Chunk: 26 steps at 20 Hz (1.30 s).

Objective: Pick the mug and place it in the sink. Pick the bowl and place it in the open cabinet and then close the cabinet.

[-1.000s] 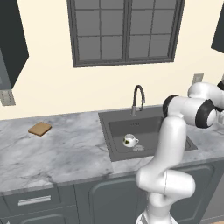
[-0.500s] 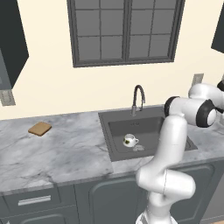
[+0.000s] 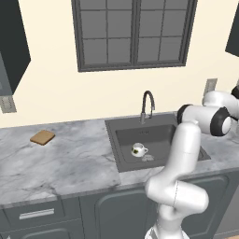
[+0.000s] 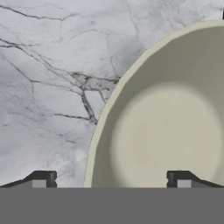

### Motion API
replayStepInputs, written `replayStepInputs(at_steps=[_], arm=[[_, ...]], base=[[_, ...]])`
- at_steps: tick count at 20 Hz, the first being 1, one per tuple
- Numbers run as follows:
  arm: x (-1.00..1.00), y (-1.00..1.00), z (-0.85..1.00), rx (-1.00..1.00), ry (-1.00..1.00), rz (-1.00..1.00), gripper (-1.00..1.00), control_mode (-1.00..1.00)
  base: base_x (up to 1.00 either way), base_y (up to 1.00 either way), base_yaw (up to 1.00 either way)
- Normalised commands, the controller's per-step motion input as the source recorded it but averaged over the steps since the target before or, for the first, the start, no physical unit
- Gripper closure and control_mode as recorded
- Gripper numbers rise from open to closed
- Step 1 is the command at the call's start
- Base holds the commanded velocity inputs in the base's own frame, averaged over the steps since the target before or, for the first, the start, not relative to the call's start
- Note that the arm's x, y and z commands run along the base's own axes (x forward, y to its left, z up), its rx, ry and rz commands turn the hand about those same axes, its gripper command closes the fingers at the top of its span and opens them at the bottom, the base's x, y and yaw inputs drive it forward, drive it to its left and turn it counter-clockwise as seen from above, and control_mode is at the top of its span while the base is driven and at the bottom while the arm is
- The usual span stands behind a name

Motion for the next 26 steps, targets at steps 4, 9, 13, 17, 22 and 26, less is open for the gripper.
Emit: replayStepInputs(at_steps=[4, 9, 13, 17, 22, 26], arm=[[0.01, -0.12, -0.15, 0.0, 0.0, 0.02, -1.0, -1.0], [0.0, -0.09, -0.17, 0.0, 0.0, 0.02, 1.0, -1.0], [0.0, -0.07, -0.04, 0.0, 0.0, 0.01, 1.0, -1.0], [-0.06, 0.0, 0.0, 0.0, 0.0, 0.0, 1.0, -1.0], [-0.32, 0.42, 0.0, -0.14, -0.05, 0.01, 1.0, -1.0], [-0.55, 0.94, 0.21, -0.04, 0.0, 0.01, 1.0, -1.0]], base=[[0.0, 0.0, 0.0], [0.0, 0.0, 0.0], [0.0, 0.0, 0.0], [0.0, 0.0, 0.0], [0.0, 0.0, 0.0], [0.0, 0.0, 0.0]])
